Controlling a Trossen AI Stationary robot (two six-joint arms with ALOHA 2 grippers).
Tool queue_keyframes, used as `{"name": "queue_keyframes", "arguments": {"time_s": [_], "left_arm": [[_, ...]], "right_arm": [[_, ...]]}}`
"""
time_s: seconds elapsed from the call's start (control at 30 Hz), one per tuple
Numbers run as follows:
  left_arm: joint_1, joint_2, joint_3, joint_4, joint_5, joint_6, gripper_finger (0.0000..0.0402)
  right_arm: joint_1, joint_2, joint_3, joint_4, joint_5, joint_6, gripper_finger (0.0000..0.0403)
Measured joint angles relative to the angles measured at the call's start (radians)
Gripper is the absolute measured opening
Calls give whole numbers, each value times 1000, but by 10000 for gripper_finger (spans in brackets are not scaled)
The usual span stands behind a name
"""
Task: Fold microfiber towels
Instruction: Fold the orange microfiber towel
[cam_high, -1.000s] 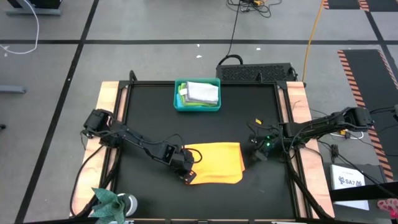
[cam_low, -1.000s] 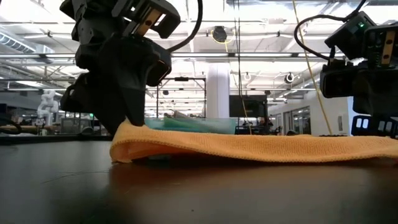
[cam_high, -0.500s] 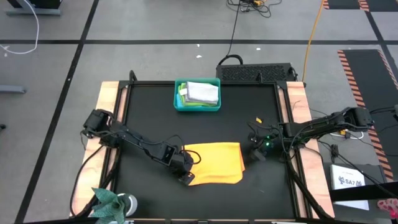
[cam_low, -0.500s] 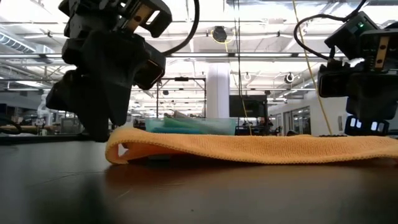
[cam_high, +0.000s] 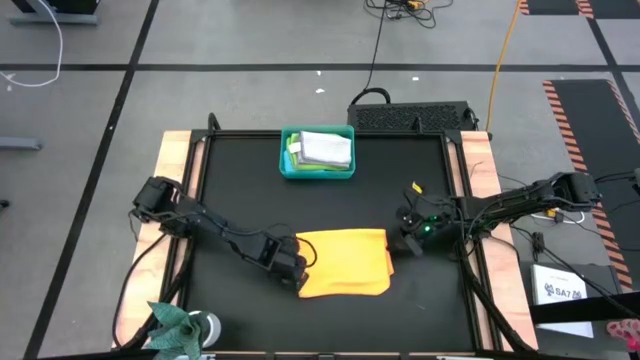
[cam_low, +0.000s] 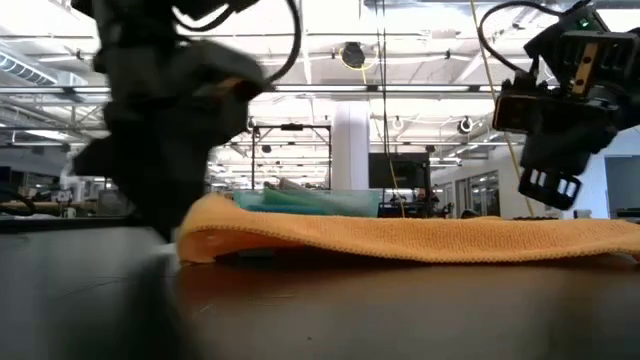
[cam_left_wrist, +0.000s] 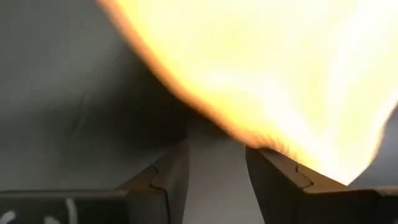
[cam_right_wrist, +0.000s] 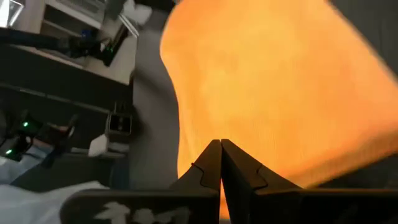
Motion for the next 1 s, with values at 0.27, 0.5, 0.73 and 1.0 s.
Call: {"name": "queue_keyframes", "arguments": {"time_s": [0.27,0.5,0.73,1.0], "left_arm": [[52,-9,0,211,-276,17,156],[140,-21,0,296,-371,124,156],[206,-39,0,335,-361,238,156],[259,-132,1,292,-306,391,156]], "right_arm": [[-2,0,0,58,58,-1,0],[-5,0,0,44,148,66,0],[-15,0,0,45,170,122,25],[-102,0,98,2,55,122,42]]}}
